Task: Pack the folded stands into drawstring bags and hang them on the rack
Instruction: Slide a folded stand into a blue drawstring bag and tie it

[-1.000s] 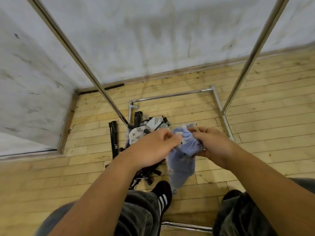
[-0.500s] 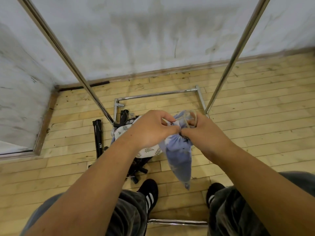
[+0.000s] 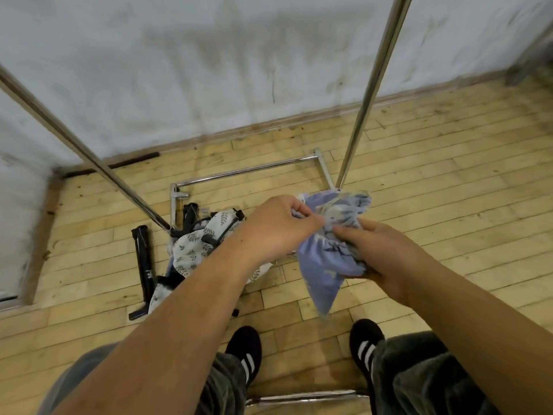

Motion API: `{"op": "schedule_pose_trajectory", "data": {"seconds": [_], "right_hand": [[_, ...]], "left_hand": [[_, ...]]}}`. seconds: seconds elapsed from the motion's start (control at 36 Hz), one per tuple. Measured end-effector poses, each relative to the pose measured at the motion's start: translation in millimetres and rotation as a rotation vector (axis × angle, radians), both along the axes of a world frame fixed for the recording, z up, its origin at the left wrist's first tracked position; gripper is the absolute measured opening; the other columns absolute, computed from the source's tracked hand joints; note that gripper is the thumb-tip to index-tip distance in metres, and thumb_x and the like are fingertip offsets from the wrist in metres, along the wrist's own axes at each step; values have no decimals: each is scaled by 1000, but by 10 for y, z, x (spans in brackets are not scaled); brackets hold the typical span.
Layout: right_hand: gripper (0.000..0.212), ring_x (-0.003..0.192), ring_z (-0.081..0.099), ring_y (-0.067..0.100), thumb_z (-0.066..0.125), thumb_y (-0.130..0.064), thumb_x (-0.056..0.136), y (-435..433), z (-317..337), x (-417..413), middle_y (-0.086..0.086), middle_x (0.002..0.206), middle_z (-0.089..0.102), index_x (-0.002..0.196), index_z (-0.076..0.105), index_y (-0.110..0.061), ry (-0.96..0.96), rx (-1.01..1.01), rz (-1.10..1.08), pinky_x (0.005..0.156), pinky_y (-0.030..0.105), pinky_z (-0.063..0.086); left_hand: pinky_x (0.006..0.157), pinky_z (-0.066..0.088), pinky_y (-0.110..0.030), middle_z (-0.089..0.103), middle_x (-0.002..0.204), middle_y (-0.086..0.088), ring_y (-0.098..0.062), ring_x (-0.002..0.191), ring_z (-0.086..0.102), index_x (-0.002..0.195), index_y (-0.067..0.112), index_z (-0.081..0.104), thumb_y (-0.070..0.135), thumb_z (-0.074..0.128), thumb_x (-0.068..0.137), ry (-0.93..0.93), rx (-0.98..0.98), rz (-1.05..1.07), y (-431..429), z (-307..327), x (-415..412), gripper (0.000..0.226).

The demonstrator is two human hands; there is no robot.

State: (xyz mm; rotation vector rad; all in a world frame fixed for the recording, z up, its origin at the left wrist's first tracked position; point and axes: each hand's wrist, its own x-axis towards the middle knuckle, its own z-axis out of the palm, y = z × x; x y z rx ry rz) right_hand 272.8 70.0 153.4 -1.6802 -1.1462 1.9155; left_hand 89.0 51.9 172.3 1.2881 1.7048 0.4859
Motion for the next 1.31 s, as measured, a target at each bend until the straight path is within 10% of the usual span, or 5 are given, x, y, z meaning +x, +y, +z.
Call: {"op": "schedule_pose_trajectory", "data": {"seconds": [0.14,0.56,0.75,1.17,1.31], "right_hand": [[18,43,46,5,55,-21,103,-41,16,173,2,65,63,92,68,-26,-310,458,306,43,16,35],[28,65,53,20,48,-16,101,24,82,282,-5,75,60,106,70,-32,-583,628,500,54,32,39],[23,73,58,13,48,-9,101,69,101,58,0,79,65,96,70,-17,-461,745,413,63,24,46],[40,70,53,7,66,-8,92,221,105,83,-7,94,54,121,68,-35,-463,646,371,53,6,42],[26,72,67,12,66,-13,94,294,123,163,-8,99,65,106,70,-36,-446,591,323,50,14,45]], "left_hand": [[57,41,-22,59,84,8,-6,62,49,104,26,53,30,70,93,114,8,-151,96,-57,131,20],[57,52,-52,68,98,-22,-28,52,58,149,51,22,22,49,105,152,143,-184,95,-108,264,60],[72,53,-9,71,103,21,10,91,68,129,49,56,16,69,98,97,312,-213,19,-90,102,47],[46,36,-15,67,65,2,-4,50,53,83,24,78,34,65,97,321,228,18,63,-150,-264,21],[71,37,-16,52,117,8,-3,88,52,91,17,79,35,67,99,414,222,109,102,-152,-446,23]]}}
